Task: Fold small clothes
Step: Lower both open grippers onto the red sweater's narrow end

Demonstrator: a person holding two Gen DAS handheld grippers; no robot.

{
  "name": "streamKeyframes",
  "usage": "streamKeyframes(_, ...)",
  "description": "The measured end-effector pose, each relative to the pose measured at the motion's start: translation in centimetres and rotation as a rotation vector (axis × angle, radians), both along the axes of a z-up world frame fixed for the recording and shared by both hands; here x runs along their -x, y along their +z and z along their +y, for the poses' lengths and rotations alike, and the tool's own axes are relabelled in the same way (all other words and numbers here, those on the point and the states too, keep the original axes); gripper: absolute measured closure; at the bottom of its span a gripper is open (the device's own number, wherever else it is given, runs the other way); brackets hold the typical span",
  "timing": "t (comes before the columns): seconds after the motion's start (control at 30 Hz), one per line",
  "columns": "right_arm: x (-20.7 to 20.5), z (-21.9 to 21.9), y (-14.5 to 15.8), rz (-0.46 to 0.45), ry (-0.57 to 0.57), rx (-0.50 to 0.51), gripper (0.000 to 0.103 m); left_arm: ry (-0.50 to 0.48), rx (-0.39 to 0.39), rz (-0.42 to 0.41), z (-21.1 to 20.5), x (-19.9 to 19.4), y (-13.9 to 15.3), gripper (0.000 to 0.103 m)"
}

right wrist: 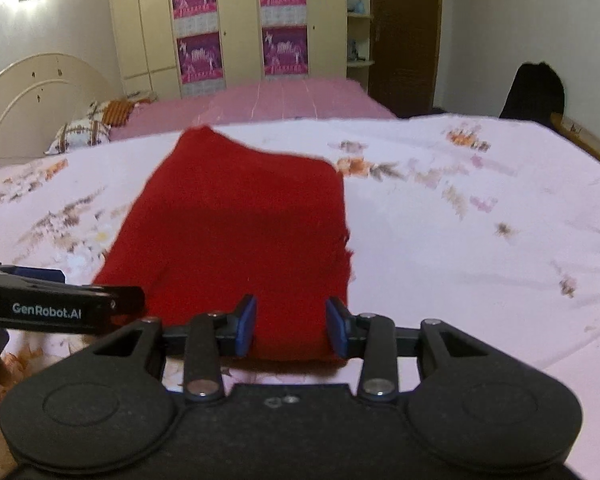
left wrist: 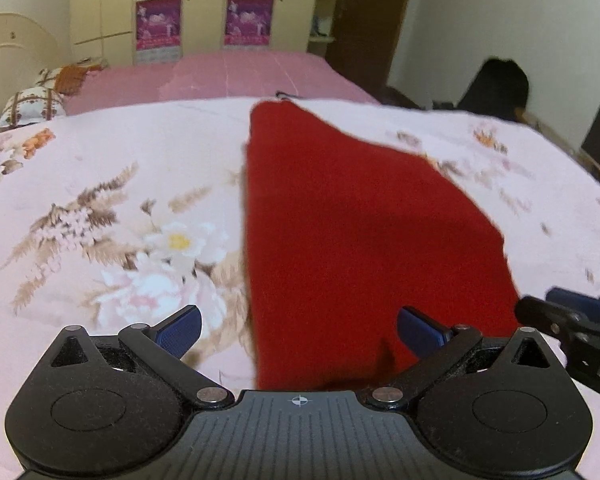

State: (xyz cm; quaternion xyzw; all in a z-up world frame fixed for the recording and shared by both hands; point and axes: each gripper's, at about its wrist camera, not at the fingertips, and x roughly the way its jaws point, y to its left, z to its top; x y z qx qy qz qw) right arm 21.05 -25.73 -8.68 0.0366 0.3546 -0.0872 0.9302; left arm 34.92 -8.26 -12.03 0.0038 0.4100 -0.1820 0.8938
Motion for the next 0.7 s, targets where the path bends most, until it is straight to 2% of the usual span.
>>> streamKeyframes(0.23,-3.7,-2.0,1.4,-0.039,0.019,-0.010,0.062,0.034,-0.012,-0.015,-1.7,-3.9,1.2,0.000)
streamKeyframes(0.53,-8.9,-3.8,0.2,-0.052,0.072,-0.037,0.065,0.101,-0.023,-0.016,-3.9,-8.6,-0.7,0.000)
streamKeyframes(0.7,-11.2,-4.0,-1.7,-0.027,0.107,-0.035,0.065,0.098,-0.010,0.002,-4.6,-9.8,-2.2,0.000)
